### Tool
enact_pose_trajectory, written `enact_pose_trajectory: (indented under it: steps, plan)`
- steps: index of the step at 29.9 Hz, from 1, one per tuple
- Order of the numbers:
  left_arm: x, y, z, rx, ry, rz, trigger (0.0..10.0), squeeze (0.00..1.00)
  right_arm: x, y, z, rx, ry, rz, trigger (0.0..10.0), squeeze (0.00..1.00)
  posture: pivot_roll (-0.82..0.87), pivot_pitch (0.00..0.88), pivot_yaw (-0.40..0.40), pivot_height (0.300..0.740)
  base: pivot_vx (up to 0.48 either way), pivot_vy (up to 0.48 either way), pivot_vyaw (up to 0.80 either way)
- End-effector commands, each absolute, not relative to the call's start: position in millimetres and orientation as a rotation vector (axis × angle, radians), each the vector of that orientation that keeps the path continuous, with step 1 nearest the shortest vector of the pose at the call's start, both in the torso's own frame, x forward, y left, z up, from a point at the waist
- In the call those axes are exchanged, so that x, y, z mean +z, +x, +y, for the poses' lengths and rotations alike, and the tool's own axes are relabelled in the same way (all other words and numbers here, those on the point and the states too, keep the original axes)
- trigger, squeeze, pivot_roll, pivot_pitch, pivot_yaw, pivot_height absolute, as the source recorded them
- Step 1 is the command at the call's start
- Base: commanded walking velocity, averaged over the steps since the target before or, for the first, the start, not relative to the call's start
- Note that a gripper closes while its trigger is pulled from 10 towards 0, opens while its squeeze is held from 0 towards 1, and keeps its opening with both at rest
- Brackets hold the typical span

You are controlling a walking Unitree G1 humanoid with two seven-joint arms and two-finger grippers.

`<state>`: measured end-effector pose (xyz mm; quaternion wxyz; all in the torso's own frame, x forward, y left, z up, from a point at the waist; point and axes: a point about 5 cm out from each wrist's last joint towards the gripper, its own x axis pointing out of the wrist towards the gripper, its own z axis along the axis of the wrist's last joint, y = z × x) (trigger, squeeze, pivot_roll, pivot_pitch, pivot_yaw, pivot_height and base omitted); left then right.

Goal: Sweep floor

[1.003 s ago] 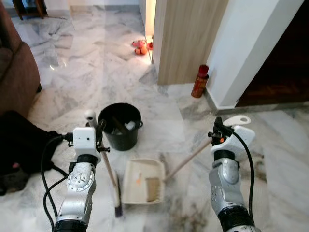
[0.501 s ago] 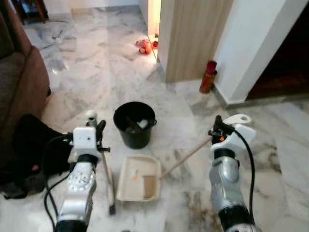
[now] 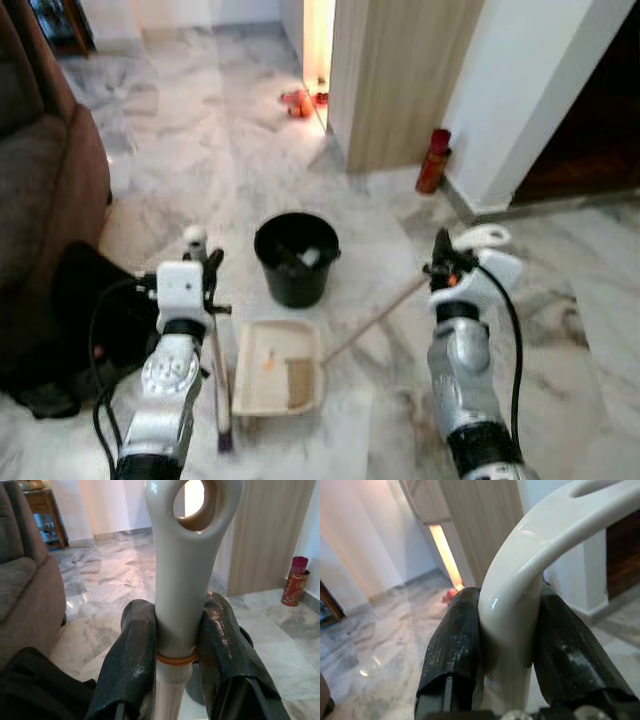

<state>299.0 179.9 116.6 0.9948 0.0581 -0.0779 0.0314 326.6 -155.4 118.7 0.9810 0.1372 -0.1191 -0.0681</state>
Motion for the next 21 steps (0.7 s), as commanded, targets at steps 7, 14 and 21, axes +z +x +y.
enact_pose_trajectory:
  steps: [7, 14, 21]
  plan:
    - [122, 300, 176, 0.041, 0.127, -0.190, 10.0, 0.00, 174, 331, -147, -0.079, 0.280, -0.440, 10.0, 0.00, 0.04, 0.067, -0.041, 0.740, 0.000, 0.000, 0.00]
    - [123, 300, 176, 0.045, 0.127, -0.191, 10.0, 0.00, 203, 330, -142, -0.064, 0.310, -0.524, 10.0, 0.00, 0.03, 0.073, -0.041, 0.740, 0.000, 0.000, 0.00]
    - [125, 299, 178, 0.053, 0.126, -0.205, 10.0, 0.00, 232, 325, -133, -0.057, 0.354, -0.599, 10.0, 0.00, 0.04, 0.082, -0.040, 0.740, 0.000, 0.000, 0.00]
